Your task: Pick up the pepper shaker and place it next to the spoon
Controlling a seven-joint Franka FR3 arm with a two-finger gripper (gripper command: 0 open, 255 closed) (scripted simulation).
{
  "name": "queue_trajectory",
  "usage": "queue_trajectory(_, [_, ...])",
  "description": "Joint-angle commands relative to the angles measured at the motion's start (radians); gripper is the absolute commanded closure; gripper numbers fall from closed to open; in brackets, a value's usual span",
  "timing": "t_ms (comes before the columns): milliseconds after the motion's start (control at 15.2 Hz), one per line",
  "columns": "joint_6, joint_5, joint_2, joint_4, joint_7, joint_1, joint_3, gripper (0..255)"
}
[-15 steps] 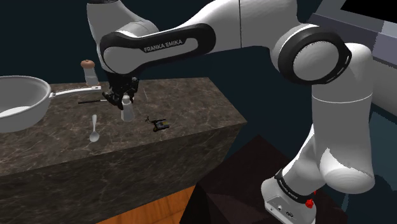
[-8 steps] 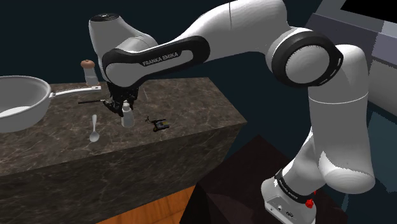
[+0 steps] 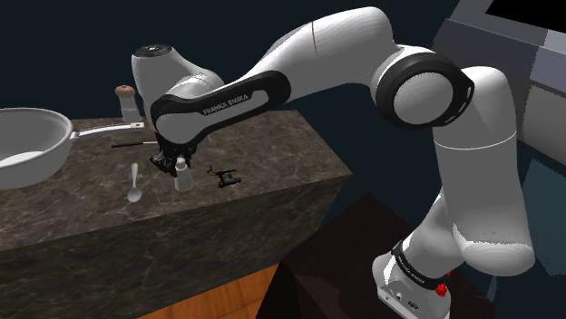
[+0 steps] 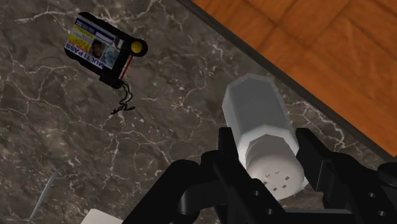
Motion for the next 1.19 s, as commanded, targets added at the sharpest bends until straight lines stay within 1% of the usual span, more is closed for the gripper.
queue_trajectory(0, [0.017,-0.003,0.015,-0.002,0.003,0.001,-0.002,255])
queue_trajectory(924, [0.136,-0.027,0.131,-0.006,0.026,0.011,-0.020,255])
queue_trajectory(1122, [0.136,-0.027,0.131,-0.006,0.026,0.011,-0.020,255])
